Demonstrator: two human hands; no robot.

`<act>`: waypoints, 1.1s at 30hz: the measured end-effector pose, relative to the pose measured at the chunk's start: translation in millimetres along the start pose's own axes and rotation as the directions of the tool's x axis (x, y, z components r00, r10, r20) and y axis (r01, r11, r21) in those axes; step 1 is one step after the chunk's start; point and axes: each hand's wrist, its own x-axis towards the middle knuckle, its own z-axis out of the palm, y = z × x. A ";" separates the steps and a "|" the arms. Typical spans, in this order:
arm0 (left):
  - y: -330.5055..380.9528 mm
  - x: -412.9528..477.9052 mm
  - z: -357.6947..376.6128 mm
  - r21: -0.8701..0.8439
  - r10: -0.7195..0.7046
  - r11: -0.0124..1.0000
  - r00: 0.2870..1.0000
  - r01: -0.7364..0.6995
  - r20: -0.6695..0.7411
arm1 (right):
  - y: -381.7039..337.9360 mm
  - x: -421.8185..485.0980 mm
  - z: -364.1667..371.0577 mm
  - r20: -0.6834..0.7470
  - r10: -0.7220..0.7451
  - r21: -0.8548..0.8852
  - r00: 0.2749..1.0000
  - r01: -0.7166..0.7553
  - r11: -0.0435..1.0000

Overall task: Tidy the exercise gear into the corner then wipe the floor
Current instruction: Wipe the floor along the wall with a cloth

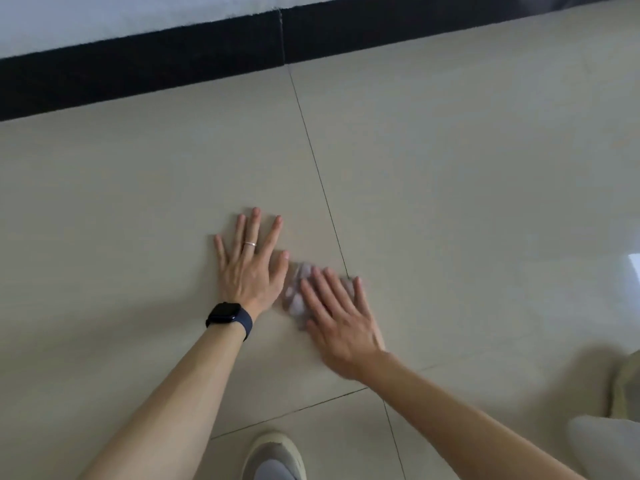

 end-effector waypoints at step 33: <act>-45.2 -8.1 -17.5 -0.098 0.028 0.994 0.989 -0.042 -0.145 | 73.1 45.4 -42.8 0.106 0.019 -0.108 0.994 -0.008 0.994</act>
